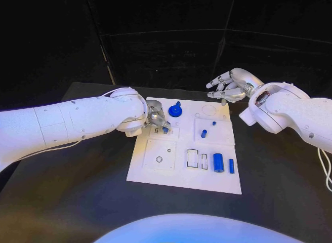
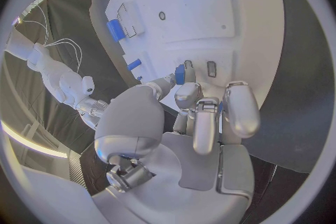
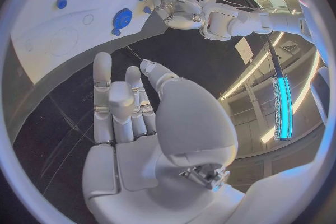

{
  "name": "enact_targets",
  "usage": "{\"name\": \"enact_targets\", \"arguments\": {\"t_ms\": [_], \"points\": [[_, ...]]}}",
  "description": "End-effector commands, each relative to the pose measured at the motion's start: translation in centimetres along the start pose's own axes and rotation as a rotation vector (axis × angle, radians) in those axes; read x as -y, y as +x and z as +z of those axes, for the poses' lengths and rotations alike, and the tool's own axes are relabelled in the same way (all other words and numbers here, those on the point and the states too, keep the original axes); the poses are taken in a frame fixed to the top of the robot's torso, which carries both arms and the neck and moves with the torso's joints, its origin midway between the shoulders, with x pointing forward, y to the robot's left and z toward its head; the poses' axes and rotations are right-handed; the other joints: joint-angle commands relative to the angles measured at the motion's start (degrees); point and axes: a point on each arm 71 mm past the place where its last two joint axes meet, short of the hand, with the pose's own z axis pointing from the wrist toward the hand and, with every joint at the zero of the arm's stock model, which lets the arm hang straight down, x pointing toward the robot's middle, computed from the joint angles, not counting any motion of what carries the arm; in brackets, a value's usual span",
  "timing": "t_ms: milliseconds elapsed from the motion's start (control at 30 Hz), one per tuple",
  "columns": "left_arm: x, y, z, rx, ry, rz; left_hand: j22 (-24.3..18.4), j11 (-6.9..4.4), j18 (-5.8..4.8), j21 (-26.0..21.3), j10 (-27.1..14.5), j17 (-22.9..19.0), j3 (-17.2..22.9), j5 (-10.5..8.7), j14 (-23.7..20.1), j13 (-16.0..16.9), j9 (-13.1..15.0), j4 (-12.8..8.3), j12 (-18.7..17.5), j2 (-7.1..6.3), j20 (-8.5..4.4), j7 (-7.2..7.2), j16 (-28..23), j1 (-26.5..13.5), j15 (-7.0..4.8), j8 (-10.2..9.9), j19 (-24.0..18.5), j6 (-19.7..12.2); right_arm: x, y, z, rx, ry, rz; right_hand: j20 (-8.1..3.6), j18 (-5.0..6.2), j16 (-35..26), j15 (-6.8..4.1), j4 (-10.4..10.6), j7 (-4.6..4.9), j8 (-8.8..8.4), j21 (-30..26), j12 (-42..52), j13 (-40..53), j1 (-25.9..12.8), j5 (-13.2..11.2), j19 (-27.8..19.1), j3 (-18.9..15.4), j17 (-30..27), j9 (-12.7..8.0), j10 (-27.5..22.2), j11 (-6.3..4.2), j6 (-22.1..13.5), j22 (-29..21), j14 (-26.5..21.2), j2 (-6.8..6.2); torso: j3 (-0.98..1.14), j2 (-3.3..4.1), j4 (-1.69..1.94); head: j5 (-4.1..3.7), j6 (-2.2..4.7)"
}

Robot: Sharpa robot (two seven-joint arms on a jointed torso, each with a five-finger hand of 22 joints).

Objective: Assemble the parts on the task board

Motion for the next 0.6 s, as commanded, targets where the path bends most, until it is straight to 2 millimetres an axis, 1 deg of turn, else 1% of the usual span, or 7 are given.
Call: {"name": "enact_targets", "arguments": {"t_ms": [33, 100, 200, 400, 600], "points": [[0.04, -0.12, 0.03, 0.022, -0.004, 0.025, -0.09, -0.11, -0.85, 0.02, -0.39, 13.65, 9.31, 0.22, 5.73, -0.16, 0.1, -8.82, -0.33, 0.47, -0.01, 0.01, -0.12, 0.32, -0.13, 0.3, 0.15, -0.46, -0.15, -0.07, 0.04, -0.001, -0.009, -0.01, 0.23, 0.76, -0.22, -0.09, 0.01, -0.11, 0.22, -0.3, -0.3, -0.08, 0.08, 0.14, -0.3, 0.47, -0.01, 0.0, -0.48, 0.09, -0.41, -0.09, -0.35, -0.68, 0.02, -0.02, -0.09, 0.01, -0.09], [0.02, -0.13, 0.05, 0.027, -0.003, 0.023, -0.09, -0.11, -0.85, 0.02, -0.39, 13.65, 9.31, 0.22, 5.73, -0.16, 0.1, -8.82, -0.33, 0.47, -0.01, 0.01, -0.12, 0.32, -0.13, 0.3, 0.15, -0.46, -0.13, -0.09, 0.04, -0.001, -0.008, -0.01, 0.23, 0.76, -0.22, -0.09, 0.01, -0.11, 0.22, -0.3, -0.3, -0.08, 0.08, 0.14, -0.3, 0.47, -0.01, 0.0, -0.48, 0.09, -0.41, -0.09, -0.35, -0.68, 0.03, -0.02, -0.15, 0.02, -0.09], [0.03, -0.14, 0.08, 0.032, -0.003, 0.02, -0.09, -0.11, -0.85, 0.02, -0.39, 13.65, 9.31, 0.22, 5.73, -0.16, 0.1, -8.82, -0.33, 0.47, -0.01, 0.01, -0.12, 0.32, -0.13, 0.3, 0.15, -0.46, -0.11, -0.1, 0.04, 0.0, -0.007, -0.011, 0.23, 0.76, -0.22, -0.09, 0.01, -0.11, 0.22, -0.3, -0.29, -0.09, 0.08, 0.13, -0.3, 0.48, -0.01, 0.0, -0.48, 0.09, -0.41, -0.09, -0.35, -0.68, 0.06, -0.04, -0.14, -0.02, -0.09], [0.18, 0.01, 0.21, 0.03, -0.002, 0.024, -0.07, -0.11, -0.85, 0.02, -0.34, 13.71, 9.48, 0.22, 5.74, -0.1, 0.15, -8.89, -0.28, 0.42, -0.01, 0.0, -0.09, 0.31, -0.13, 0.38, 0.16, -0.45, -0.16, -0.04, 0.08, -0.002, -0.009, -0.01, 0.23, 0.76, -0.22, -0.09, 0.02, -0.11, 0.22, -0.3, -0.29, -0.09, 0.07, 0.12, -0.3, 0.49, -0.01, 0.0, -0.48, 0.09, -0.41, -0.1, -0.36, -0.68, -0.01, 0.0, -0.08, 0.06, -0.24], [0.06, 0.07, 0.34, 0.021, -0.014, 0.047, -0.06, -0.11, -0.85, 0.03, -0.31, 13.69, 9.59, 0.22, 5.74, -0.09, 0.18, -8.95, -0.26, 0.39, -0.01, 0.0, -0.1, 0.31, -0.13, 0.42, 0.17, -0.44, -0.14, -0.05, 0.08, -0.002, -0.008, -0.01, 0.23, 0.76, -0.22, -0.08, 0.04, -0.09, 0.23, -0.31, -0.28, -0.1, 0.03, 0.09, -0.31, 0.51, 0.01, 0.0, -0.47, 0.11, -0.41, -0.1, -0.36, -0.68, 0.04, -0.04, -0.02, 0.15, -0.4]]}}
